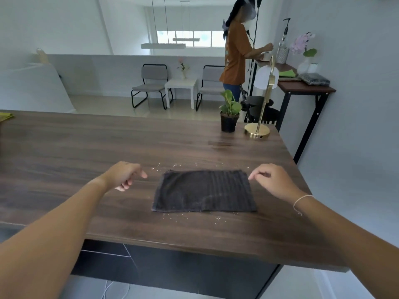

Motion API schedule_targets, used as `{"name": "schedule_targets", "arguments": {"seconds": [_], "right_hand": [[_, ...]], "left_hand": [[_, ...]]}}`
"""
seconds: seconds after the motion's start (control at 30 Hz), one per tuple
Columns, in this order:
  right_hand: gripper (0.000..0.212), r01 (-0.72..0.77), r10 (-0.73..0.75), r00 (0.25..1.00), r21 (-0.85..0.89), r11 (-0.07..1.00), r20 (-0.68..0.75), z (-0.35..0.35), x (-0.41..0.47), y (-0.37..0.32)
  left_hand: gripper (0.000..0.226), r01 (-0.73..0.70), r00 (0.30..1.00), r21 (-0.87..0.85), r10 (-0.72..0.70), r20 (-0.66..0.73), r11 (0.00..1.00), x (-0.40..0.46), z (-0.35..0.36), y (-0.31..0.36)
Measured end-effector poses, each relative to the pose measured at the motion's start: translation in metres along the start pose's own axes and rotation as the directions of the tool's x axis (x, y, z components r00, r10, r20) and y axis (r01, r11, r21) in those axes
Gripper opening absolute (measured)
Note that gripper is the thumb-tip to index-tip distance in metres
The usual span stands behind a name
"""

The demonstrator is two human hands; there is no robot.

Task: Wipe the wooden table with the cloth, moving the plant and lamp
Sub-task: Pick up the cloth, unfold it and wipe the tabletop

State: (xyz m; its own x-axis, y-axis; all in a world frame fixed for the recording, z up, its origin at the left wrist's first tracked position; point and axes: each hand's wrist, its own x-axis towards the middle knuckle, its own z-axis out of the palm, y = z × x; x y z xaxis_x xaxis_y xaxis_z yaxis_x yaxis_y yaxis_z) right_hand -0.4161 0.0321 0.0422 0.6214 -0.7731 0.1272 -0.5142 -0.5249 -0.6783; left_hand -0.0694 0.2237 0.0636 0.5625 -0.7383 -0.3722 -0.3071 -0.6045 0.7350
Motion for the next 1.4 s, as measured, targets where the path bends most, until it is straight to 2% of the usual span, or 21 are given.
{"name": "schedule_targets", "arguments": {"seconds": [0.1,0.17,0.23,0.3,0.4,0.5,0.6,0.83,1.03,1.4], "right_hand": [[0.025,0.006,-0.005,0.999,0.024,1.0,-0.039,0.017,0.008,-0.006],[0.023,0.031,-0.031,0.999,-0.002,1.0,-0.037,0.035,0.015,-0.014],[0.032,0.027,-0.027,1.0,-0.065,0.998,0.003,0.059,0.022,-0.023],[0.049,-0.031,0.048,0.994,-0.168,0.985,0.097,0.086,0.026,-0.027],[0.062,-0.13,0.192,0.972,-0.369,0.92,0.136,0.115,0.026,-0.02],[0.065,-0.162,0.219,0.974,-0.477,0.864,0.065,0.125,0.025,-0.007],[0.065,-0.16,0.206,0.978,-0.494,0.854,0.039,0.127,0.038,-0.003],[0.061,-0.158,0.239,0.968,-0.551,0.819,0.077,0.14,0.106,-0.006],[0.064,-0.076,0.192,0.972,-0.59,0.804,0.137,0.183,0.166,-0.04],[0.057,0.065,0.083,0.965,-0.534,0.843,0.25,0.206,0.132,-0.066]], "left_hand": [[0.021,-0.146,0.975,0.02,0.147,-0.167,0.989,0.007,0.012,0.009],[0.022,-0.29,0.925,0.122,0.311,-0.217,0.949,0.01,0.038,0.017],[0.03,-0.404,0.871,0.278,0.459,-0.173,0.871,0.011,0.074,0.021],[0.042,-0.474,0.85,0.38,0.525,-0.038,0.794,0.015,0.11,0.018],[0.055,-0.394,0.902,0.55,0.424,0.08,0.736,0.027,0.141,0.004],[0.058,-0.354,0.901,0.685,0.429,0.067,0.637,0.041,0.144,-0.008],[0.059,-0.373,0.887,0.68,0.458,0.061,0.631,0.059,0.14,-0.005],[0.058,-0.384,0.882,0.689,0.466,0.077,0.614,0.123,0.114,0.004],[0.058,-0.308,0.906,0.702,0.423,0.01,0.642,0.161,0.062,-0.019],[0.06,-0.215,0.929,0.729,0.367,-0.054,0.65,0.125,0.045,-0.057]]}}
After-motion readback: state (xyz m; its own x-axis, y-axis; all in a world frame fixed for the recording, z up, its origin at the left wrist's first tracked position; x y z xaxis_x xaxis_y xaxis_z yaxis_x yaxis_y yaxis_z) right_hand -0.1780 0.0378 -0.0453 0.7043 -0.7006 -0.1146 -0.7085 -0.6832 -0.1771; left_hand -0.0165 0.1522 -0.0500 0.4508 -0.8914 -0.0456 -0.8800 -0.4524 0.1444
